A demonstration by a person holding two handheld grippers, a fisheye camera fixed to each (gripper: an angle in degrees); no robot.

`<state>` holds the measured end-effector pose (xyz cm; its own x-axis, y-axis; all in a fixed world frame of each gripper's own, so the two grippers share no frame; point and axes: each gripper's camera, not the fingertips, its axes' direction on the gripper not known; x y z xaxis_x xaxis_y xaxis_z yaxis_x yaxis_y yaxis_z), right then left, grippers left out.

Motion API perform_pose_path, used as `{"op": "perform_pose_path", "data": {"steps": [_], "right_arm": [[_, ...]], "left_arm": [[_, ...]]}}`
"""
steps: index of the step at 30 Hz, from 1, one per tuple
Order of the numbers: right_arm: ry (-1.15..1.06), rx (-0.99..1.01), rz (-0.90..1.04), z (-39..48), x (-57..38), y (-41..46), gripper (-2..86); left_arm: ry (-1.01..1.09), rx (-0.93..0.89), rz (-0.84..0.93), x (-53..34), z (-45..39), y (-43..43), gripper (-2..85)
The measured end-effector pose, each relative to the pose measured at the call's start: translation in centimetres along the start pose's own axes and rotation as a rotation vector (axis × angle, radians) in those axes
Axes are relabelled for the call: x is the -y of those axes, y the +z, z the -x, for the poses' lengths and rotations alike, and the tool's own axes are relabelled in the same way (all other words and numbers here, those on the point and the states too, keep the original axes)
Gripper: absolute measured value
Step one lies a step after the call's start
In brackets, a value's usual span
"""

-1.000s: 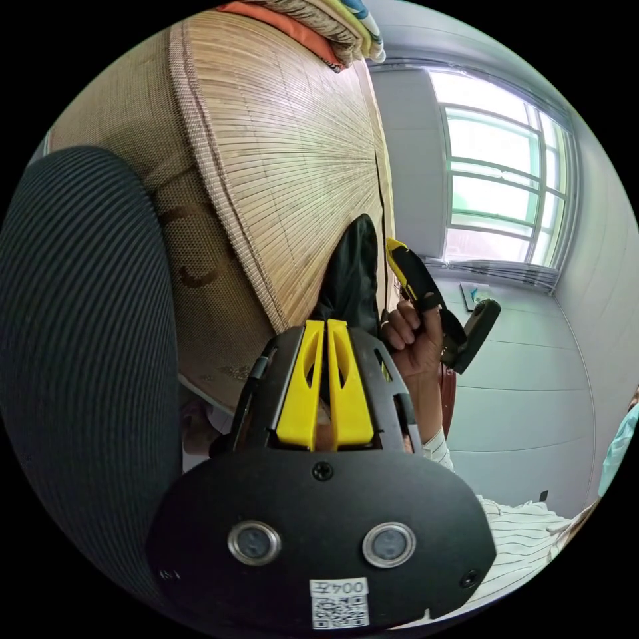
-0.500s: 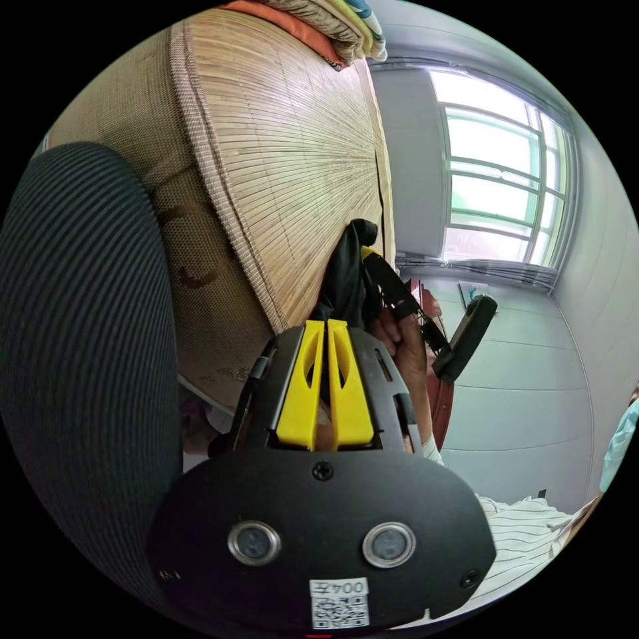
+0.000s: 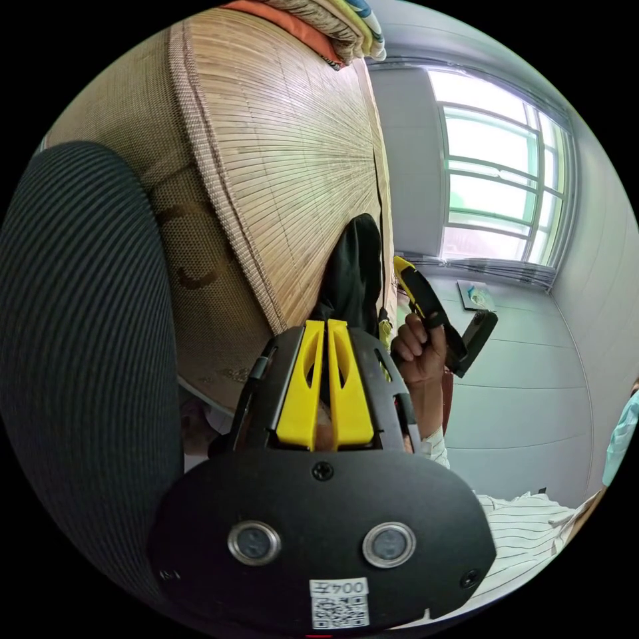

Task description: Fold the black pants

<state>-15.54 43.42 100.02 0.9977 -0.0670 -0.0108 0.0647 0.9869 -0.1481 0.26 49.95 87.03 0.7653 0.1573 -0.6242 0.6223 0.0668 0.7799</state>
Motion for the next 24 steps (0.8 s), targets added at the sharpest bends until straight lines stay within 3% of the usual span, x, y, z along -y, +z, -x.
{"op": "perform_pose_path", "data": {"steps": [4, 7, 14, 24], "right_arm": [[-0.112, -0.146, 0.056, -2.2, 3.0, 1.8, 3.0], [-0.129, -0.064, 0.033, -3.4, 4.7, 2.0, 3.3], [-0.402, -0.023, 0.178, -0.7, 5.2, 4.6, 7.5], [-0.467, -0.048, 0.182, 0.2, 5.6, 5.8, 8.7]], "left_arm": [[0.003, -0.001, 0.003, 0.1, 0.1, -0.2, 1.1], [0.0, -0.001, 0.003, 0.1, 0.1, -0.4, 1.1], [-0.001, -0.005, 0.009, 0.5, 0.3, -0.9, 1.1], [-0.003, -0.008, 0.008, 1.3, 0.5, -1.6, 1.1]]}}
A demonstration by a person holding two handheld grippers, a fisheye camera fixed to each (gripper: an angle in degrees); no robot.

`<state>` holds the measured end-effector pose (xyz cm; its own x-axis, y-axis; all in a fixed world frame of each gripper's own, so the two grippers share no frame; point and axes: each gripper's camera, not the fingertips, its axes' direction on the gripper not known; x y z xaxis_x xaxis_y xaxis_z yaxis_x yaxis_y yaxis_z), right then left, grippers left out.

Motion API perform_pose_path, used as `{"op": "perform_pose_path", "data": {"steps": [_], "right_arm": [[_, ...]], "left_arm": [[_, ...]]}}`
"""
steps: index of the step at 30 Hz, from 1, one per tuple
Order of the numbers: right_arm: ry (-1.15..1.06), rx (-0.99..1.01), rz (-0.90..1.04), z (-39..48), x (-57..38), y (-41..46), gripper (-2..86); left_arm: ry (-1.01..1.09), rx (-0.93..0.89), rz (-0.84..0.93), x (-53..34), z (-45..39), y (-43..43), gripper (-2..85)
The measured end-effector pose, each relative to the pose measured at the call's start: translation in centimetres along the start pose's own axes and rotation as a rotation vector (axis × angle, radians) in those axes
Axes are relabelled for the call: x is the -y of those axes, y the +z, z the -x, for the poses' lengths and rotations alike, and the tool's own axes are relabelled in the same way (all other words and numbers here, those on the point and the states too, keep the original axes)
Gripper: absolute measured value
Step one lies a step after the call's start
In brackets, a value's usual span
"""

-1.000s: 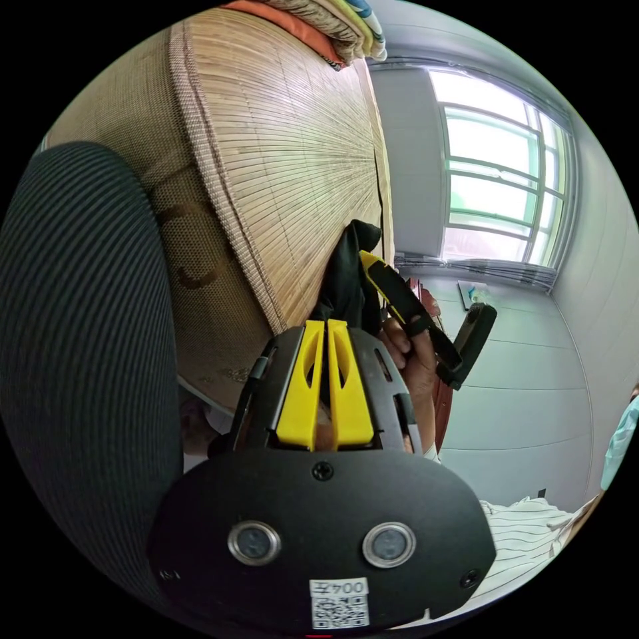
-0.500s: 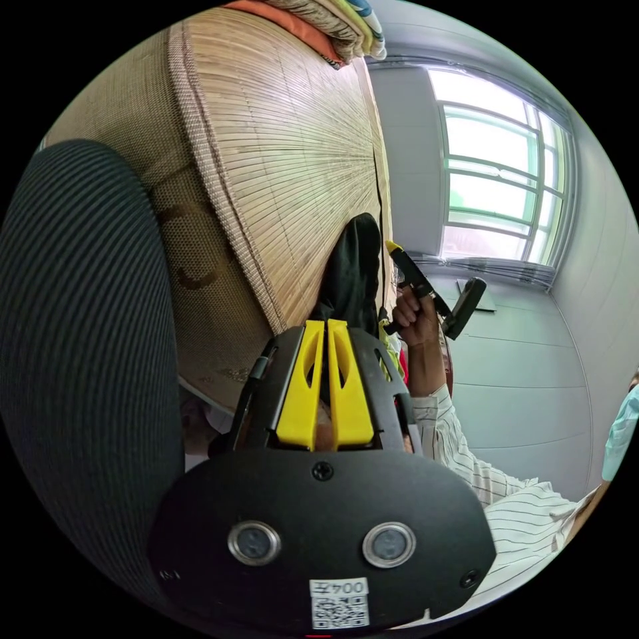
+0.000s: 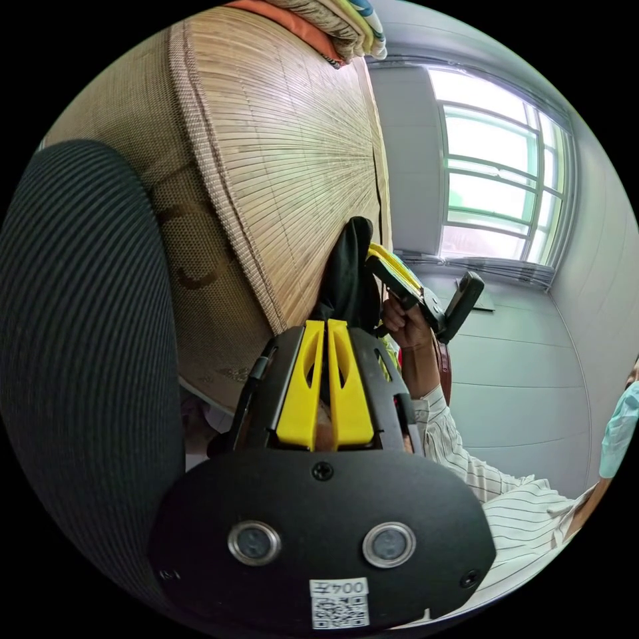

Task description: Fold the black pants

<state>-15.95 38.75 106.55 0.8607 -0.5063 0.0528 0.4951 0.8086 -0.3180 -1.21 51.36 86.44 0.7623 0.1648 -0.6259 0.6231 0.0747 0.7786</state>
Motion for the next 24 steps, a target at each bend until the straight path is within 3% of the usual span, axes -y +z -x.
{"op": "perform_pose_path", "data": {"steps": [10, 24], "right_arm": [[-0.091, 0.124, 0.087, -3.2, 1.9, 1.3, 4.1], [0.048, 0.141, 0.023, -7.3, -1.2, 1.1, -0.7]], "left_arm": [[-0.016, -0.01, -0.001, 1.2, 0.4, -0.7, 1.1], [-0.106, -0.018, -0.026, 1.3, 0.9, -2.4, 1.0]]}}
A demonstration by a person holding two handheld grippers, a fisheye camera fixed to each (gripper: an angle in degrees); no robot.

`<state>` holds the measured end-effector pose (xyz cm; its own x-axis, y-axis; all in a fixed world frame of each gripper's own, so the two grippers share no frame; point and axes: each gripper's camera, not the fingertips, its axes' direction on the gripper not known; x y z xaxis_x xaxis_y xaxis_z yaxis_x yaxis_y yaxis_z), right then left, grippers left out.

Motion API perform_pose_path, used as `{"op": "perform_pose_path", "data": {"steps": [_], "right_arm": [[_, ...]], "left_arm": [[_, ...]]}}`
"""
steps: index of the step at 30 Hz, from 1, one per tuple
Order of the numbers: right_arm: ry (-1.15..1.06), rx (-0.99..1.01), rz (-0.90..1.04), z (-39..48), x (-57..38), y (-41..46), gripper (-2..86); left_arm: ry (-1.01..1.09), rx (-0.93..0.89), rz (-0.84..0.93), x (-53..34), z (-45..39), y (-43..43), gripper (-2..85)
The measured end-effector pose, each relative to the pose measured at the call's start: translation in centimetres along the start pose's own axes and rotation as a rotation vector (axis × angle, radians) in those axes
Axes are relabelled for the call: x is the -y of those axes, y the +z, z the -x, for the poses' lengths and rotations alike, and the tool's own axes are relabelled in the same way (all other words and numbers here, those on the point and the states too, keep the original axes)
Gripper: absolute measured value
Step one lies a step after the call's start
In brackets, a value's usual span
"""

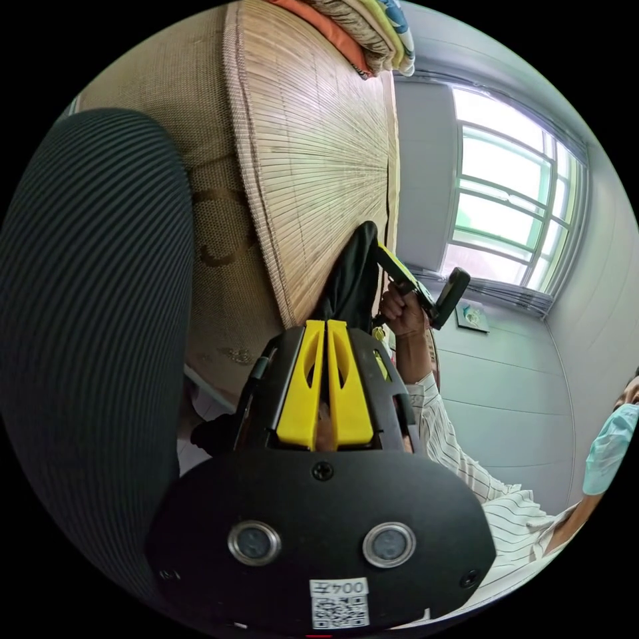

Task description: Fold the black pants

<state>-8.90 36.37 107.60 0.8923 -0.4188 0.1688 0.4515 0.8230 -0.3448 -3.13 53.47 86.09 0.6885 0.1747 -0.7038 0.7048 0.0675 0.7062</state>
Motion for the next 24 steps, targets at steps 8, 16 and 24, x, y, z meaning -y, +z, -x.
{"op": "perform_pose_path", "data": {"steps": [8, 16, 24], "right_arm": [[0.065, -0.034, -0.014, -0.3, -2.0, 0.7, 0.0], [0.231, -0.045, -0.002, -1.6, -4.8, -1.0, 6.8], [0.544, -0.016, -0.231, 1.4, -17.9, -9.7, 4.9]], "left_arm": [[0.002, 0.026, -0.006, 0.1, 0.3, -0.3, 1.0], [-0.101, -0.108, 0.038, -0.3, 1.5, 0.0, 1.5], [0.025, -0.057, -0.047, -2.6, -1.6, -3.0, 2.1]]}}
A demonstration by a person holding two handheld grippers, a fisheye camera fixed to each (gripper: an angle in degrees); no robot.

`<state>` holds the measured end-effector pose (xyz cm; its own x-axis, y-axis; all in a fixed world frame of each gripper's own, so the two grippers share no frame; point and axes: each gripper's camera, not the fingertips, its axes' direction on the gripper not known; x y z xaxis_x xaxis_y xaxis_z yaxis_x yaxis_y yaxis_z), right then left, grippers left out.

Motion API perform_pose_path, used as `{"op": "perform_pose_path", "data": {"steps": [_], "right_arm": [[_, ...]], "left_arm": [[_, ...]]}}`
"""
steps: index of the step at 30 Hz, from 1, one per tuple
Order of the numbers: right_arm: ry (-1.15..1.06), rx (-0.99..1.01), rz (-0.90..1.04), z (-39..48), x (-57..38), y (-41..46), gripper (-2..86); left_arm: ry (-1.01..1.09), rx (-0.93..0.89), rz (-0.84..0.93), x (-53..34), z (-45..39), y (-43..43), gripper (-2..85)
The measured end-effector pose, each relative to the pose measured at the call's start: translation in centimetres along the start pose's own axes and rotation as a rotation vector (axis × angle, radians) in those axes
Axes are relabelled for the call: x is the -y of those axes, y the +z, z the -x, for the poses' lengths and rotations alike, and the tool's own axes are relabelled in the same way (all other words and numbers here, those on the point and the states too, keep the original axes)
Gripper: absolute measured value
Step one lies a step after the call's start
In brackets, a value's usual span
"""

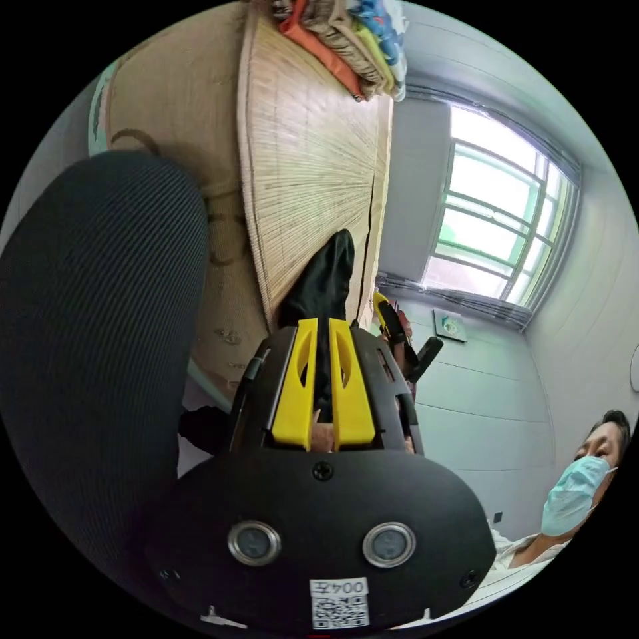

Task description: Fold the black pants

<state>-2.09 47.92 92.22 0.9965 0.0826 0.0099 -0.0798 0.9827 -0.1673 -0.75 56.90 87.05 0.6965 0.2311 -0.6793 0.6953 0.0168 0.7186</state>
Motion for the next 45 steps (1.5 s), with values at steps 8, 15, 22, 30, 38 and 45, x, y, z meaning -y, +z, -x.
{"op": "perform_pose_path", "data": {"steps": [8, 15, 22, 30, 38, 45], "right_arm": [[0.198, -0.008, 0.122, 0.5, -17.7, -0.8, 4.7], [0.445, -0.096, -0.119, -4.0, -27.1, -8.8, 5.4], [0.499, -0.123, -0.064, -5.8, -27.8, -7.0, 7.9], [0.658, -0.156, -0.094, -5.3, -29.3, -5.3, 3.1], [0.608, -0.261, -0.049, -5.3, -29.8, -7.1, 0.8], [0.647, -0.21, -0.07, -5.9, -31.3, -5.9, 3.4]], "left_arm": [[0.464, 0.332, 0.191, 2.9, -5.8, 13.3, 1.2], [0.487, 0.359, 0.092, 0.6, -4.3, 13.1, 0.3], [0.483, 0.327, 0.082, -4.5, -3.7, 12.4, 0.2], [0.439, 0.352, 0.051, -6.2, -1.2, 11.6, 0.2], [0.5, 0.376, 0.005, -5.5, -2.3, 13.6, 0.1], [0.611, 0.468, 0.08, -5.3, -3.4, 20.7, 0.1]]}}
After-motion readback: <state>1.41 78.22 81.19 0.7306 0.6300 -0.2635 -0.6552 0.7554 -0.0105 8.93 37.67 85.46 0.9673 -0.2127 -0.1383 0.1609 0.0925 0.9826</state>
